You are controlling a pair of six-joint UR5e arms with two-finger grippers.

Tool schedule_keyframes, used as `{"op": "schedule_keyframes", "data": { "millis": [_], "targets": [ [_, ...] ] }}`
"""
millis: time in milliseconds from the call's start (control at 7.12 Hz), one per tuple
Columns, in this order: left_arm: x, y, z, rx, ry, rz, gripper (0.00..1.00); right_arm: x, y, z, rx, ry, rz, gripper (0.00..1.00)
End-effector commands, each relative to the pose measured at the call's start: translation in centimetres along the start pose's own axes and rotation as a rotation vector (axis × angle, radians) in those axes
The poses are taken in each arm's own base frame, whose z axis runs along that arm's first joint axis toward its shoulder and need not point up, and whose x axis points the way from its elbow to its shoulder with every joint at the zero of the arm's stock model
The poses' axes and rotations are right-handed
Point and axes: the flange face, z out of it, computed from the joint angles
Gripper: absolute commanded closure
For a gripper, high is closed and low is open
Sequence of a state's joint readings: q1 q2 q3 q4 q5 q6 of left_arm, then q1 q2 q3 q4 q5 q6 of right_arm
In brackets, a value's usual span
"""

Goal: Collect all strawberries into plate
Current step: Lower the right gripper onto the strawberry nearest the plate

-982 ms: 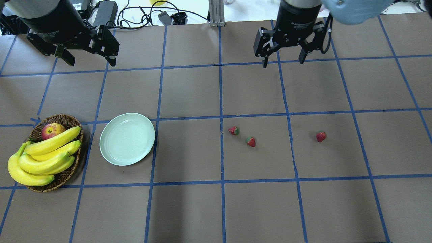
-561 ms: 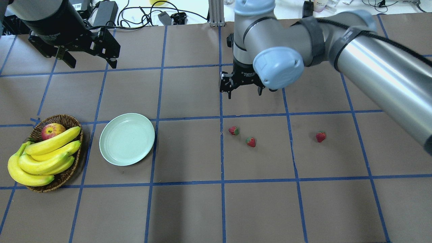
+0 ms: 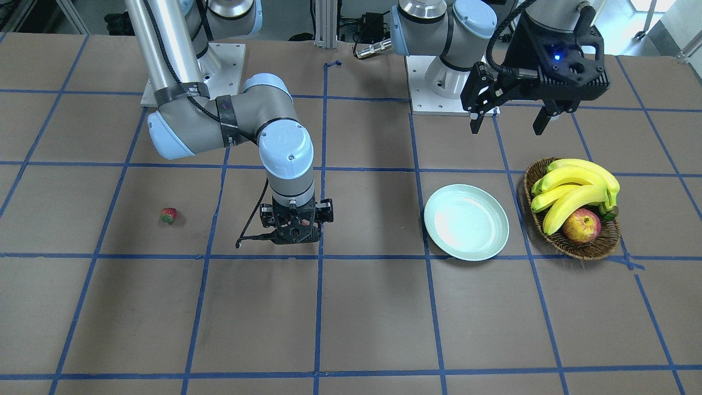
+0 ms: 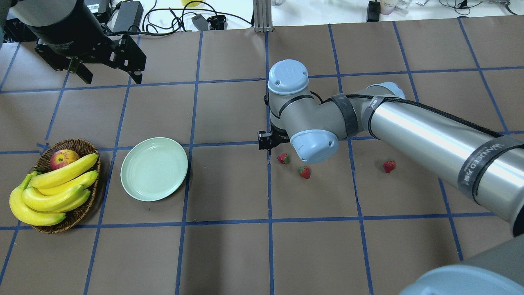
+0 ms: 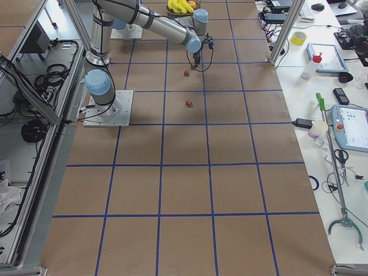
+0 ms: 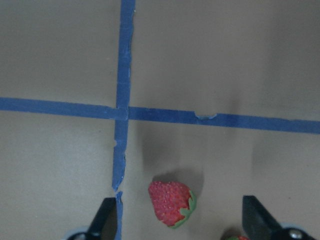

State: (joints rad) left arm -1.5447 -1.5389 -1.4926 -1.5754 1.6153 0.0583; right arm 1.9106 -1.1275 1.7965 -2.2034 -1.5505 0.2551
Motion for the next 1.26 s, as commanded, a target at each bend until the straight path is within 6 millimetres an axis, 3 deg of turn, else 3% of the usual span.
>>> {"op": "schedule_keyframes", "data": {
  "millis": [0, 140, 281, 421, 561, 702, 982, 1123],
  "targets": [
    [0.0, 0.0, 0.0, 0.000, 0.000, 0.000, 0.00, 0.2, 0.7, 2.0, -0.004, 0.000, 0.000, 0.34],
    [0.0, -0.1, 0.0, 0.000, 0.000, 0.000, 0.00, 0.1, 0.6, 2.0, -0.001, -0.001, 0.000, 0.54],
    [0.0, 0.0, -0.1, 0.002, 0.000, 0.000, 0.00, 0.1, 0.6, 2.0, -0.003, -0.002, 0.000, 0.64],
    [-0.2, -0.2, -0.2, 0.009, -0.005, 0.006, 0.00, -0.2, 0.7, 2.1, -0.012, -0.033, 0.002, 0.88],
    [-0.1, -0.2, -0.1, 0.009, -0.007, 0.006, 0.00, -0.2, 0.7, 2.0, -0.012, -0.036, 0.002, 1.00],
    [-0.1, -0.1, -0.2, 0.011, -0.005, 0.006, 0.00, -0.4, 0.2, 1.0, 0.005, -0.044, 0.015, 1.00],
    [-0.1, -0.2, -0.1, 0.009, -0.001, 0.006, 0.00, -3.3, -1.3, -2.3, 0.035, -0.166, 0.102, 1.00],
    [-0.1, -0.2, -0.1, 0.009, -0.001, 0.006, 0.00, -5.7, -0.4, -1.7, 0.025, -0.178, 0.103, 1.00]
  ]
}}
